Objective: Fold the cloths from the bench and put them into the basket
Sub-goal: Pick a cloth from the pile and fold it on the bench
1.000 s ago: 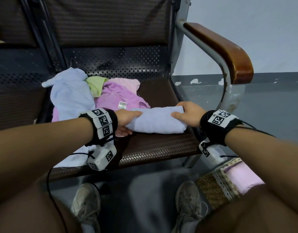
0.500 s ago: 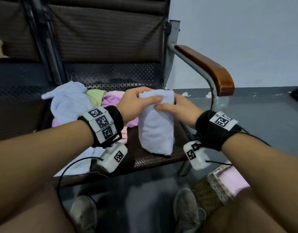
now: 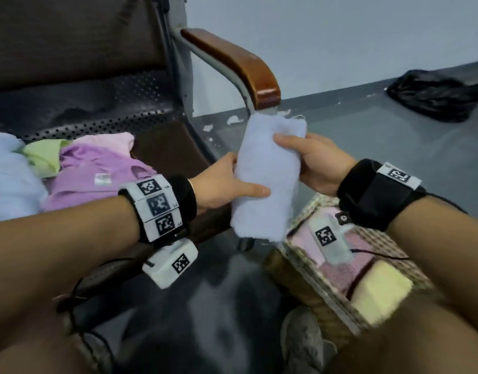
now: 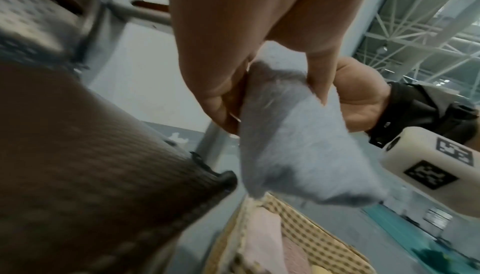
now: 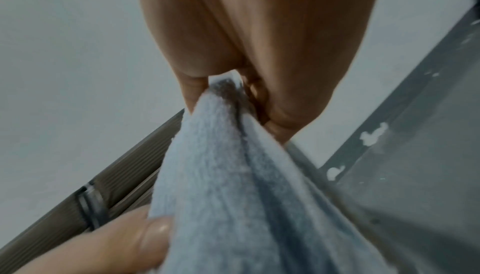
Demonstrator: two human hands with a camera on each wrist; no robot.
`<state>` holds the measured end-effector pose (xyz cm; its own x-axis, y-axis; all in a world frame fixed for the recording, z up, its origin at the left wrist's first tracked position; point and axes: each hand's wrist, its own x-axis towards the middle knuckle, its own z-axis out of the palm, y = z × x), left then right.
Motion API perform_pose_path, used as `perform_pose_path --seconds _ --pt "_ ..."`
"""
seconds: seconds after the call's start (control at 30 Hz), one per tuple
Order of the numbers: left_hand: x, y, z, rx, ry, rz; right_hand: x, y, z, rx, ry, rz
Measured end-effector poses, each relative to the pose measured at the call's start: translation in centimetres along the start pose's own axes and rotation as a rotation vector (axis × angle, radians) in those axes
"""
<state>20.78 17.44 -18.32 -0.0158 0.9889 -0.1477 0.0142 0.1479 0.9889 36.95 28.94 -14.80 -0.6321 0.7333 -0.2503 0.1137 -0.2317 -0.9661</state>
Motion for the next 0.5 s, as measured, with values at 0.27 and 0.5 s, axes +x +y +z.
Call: perform_pose_path --seconds 0.27,0.5 --pt "8.1 -4.8 12.8 0.060 -0.059 -0.263 -3.9 4.5 -16.4 0.054 0.400 0.171" --pt "12.0 -11.3 22.3 0.273 -0.159 -0.473 -6.5 15.6 -25.6 0.134 0.591 0.446"
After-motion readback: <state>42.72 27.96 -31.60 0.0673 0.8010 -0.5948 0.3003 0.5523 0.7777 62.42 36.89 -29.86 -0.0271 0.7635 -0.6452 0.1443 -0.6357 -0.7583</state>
